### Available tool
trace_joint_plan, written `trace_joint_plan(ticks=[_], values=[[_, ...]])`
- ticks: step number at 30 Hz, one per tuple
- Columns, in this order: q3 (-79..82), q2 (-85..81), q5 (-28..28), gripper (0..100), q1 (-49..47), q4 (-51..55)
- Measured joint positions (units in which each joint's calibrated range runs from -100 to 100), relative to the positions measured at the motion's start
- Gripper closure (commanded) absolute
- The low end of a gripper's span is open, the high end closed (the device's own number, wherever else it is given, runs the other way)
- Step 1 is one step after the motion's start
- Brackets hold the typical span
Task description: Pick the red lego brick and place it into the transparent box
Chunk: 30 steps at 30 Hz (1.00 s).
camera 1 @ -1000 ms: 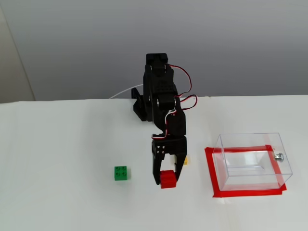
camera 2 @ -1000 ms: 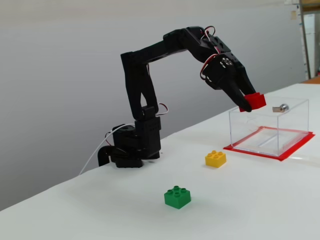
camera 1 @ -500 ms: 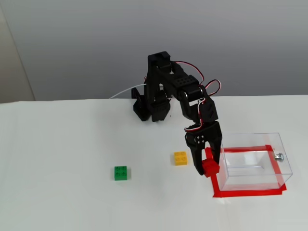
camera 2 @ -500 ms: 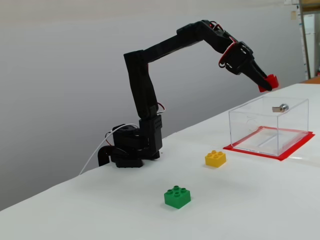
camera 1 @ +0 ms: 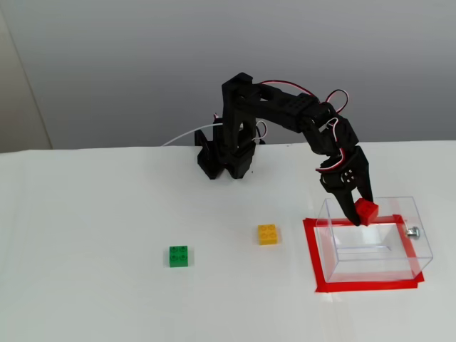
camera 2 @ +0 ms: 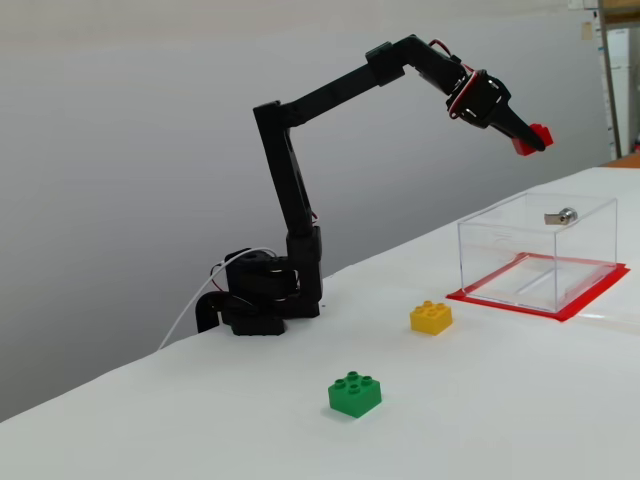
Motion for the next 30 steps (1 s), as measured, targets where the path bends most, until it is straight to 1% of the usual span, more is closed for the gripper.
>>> trace_joint_plan(ticks=[10,20,30], values=[[-0.35,1.44,0.00,89,-8.55,0.00],[-1.41,8.79,-0.15,89,-8.44,0.00],[-13.59,19.62,-0.24,89,-8.44,0.00]])
